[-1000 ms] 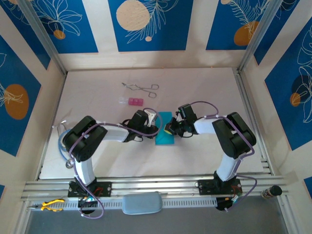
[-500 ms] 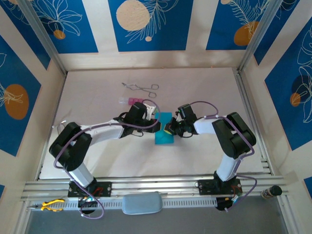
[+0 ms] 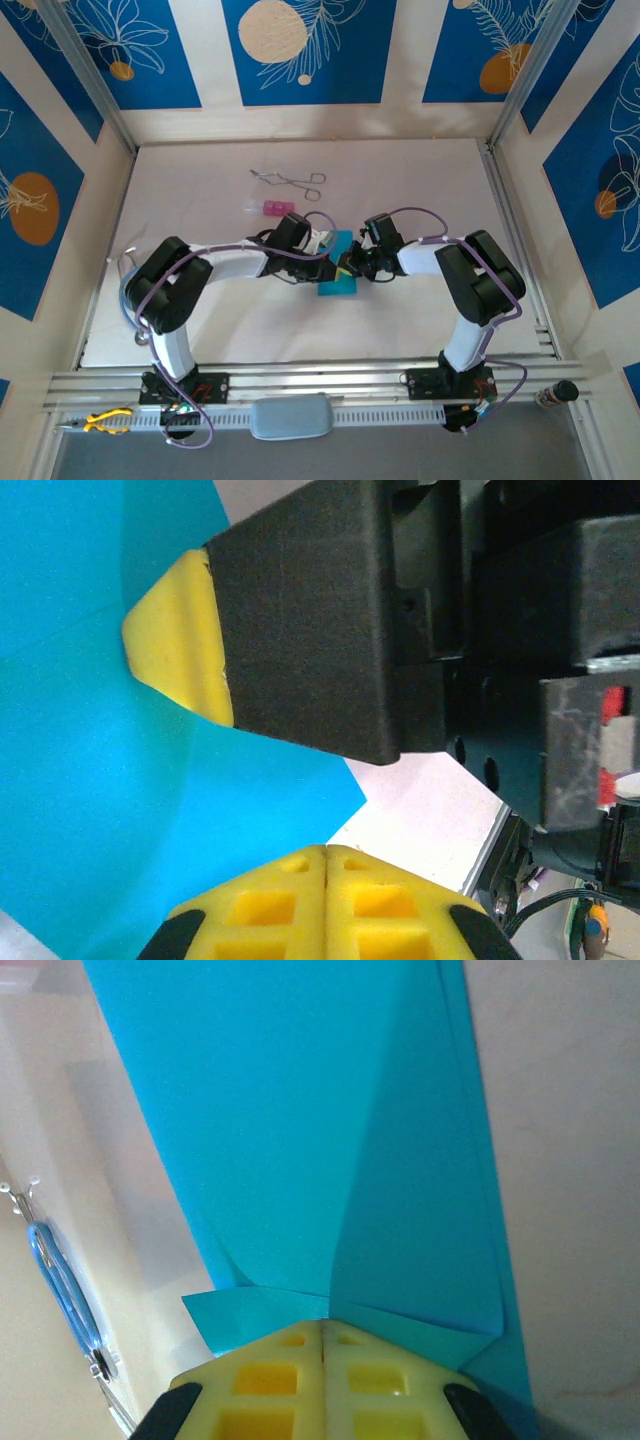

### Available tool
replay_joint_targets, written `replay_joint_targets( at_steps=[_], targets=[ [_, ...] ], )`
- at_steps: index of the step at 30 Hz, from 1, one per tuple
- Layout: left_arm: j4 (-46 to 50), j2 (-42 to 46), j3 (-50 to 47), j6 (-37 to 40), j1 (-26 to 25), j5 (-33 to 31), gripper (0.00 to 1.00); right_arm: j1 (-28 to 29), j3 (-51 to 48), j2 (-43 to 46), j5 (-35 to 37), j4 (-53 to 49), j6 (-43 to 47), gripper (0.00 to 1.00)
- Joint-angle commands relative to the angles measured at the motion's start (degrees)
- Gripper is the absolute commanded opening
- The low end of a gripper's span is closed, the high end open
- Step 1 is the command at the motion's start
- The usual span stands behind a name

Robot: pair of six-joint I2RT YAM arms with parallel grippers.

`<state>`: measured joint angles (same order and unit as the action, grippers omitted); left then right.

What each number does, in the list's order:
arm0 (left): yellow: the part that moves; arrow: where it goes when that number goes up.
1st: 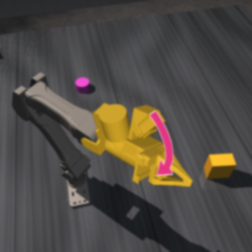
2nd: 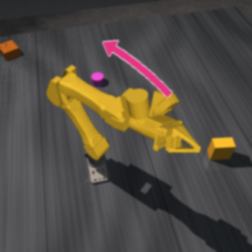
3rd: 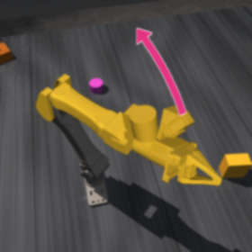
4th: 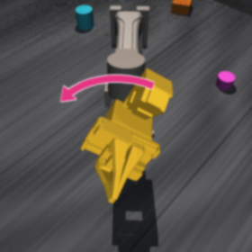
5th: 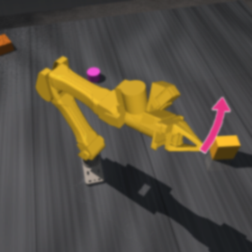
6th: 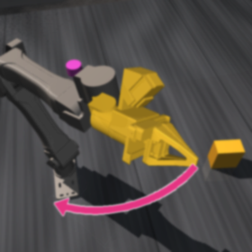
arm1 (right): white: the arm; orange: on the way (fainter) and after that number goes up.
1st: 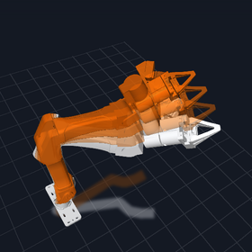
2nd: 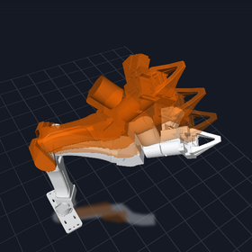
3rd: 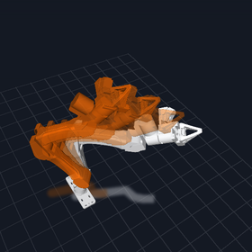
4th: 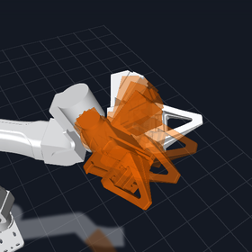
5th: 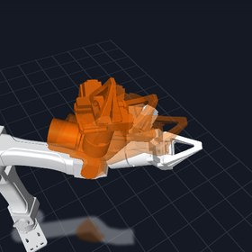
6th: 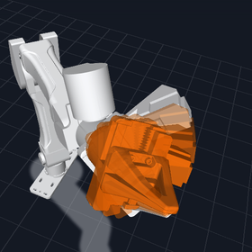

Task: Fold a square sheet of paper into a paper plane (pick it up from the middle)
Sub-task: Fold the triangle a second time at the center of the table.

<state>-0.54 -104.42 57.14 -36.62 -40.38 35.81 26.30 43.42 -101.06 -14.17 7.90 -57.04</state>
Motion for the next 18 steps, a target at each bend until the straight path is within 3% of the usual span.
replay_joint_targets(
  at_steps=[1, 18],
  targets=[
    [4.2, -1.9, 2.4, 0.6, -0.2, 1.1, 0.01, 0.5, -0.2, -1.2, 2.8, -6.4, 0.9, 0.00],
    [9.7, -4.1, 1.6, 4.6, -0.2, -2.9, 0.04, 0.5, -0.2, -1.2, 3.4, -7.7, 1.5, 0.00]
  ],
)
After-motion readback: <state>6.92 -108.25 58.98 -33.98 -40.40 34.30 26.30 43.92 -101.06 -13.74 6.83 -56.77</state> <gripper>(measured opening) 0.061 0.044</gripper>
